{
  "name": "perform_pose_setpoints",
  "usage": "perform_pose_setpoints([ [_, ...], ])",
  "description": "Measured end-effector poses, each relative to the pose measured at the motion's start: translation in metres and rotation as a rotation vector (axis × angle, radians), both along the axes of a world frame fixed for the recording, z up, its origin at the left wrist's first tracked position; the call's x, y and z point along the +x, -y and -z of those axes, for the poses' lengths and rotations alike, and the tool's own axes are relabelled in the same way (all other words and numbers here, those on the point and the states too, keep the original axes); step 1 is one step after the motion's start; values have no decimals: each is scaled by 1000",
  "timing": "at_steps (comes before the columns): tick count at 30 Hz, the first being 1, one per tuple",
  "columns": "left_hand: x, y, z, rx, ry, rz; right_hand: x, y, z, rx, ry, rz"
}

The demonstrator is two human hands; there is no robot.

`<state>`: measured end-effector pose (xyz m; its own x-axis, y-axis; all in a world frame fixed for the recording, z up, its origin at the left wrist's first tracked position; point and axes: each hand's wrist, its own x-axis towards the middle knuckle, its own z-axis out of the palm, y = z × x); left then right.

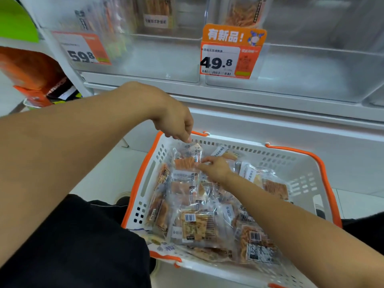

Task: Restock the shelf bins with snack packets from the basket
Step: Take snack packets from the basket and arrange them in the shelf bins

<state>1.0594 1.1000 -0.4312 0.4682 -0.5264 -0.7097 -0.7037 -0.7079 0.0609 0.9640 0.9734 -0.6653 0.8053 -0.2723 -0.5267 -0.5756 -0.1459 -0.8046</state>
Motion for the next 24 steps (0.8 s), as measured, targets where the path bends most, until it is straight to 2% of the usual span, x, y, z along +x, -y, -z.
perform_pose_setpoints([
  [2, 4, -7, 0, -8, -14, -34, 6, -4, -2, 82, 23, 74],
  [5, 12, -14, -2, -13, -27, -65, 14, -2, -15, 162, 93, -7],
  [12, 30, -22, -9, -53, 71, -200, 26, 27, -109, 272, 342, -54],
  [14, 31, -24, -18, -151, 19, -302, 24, 25, -135, 335, 406, -48],
  [19, 37, -34, -34, -611, -255, -595, 12, 13, -188, 581, 534, 3],
  [22, 40, -46, -49, -783, -378, -562, 3, 3, -214, 426, 632, -79],
  [24, 41, -55, -59, -893, -345, -544, 2, -7, -237, 117, 686, -166],
])
